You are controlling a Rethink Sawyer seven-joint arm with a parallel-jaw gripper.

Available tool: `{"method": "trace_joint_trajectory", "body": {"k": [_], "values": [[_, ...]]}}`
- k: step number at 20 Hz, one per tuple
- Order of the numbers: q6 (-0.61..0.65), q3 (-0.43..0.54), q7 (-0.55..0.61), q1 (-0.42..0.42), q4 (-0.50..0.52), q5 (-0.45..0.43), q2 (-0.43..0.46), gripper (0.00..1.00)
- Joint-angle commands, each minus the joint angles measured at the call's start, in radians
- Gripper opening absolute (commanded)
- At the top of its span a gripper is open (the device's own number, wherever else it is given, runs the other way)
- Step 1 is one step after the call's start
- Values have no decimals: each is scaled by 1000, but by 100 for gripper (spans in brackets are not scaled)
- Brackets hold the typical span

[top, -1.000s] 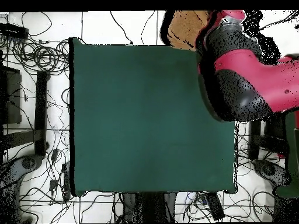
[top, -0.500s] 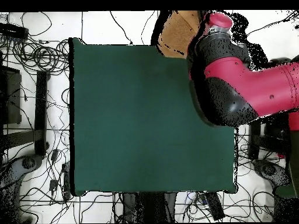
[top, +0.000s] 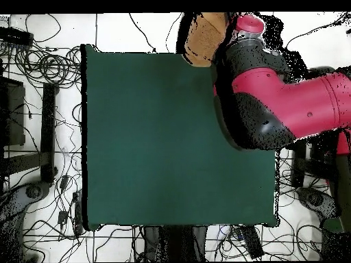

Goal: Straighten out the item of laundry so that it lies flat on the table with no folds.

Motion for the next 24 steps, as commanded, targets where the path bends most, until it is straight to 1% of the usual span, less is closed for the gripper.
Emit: {"method": "trace_joint_trajectory", "body": {"k": [1,7,8,12,14,17,20,24], "values": [[25,-23,-118,33,77,12,-4,0],[118,-3,-199,30,17,91,31,0],[135,19,-222,4,16,124,22,0],[191,40,-255,-17,20,191,1,0],[222,46,-259,-21,23,219,-19,0],[265,62,-283,-26,3,257,-38,0],[308,66,-315,-24,-16,279,-35,0],[408,62,-372,-15,-50,320,-30,0]]}}
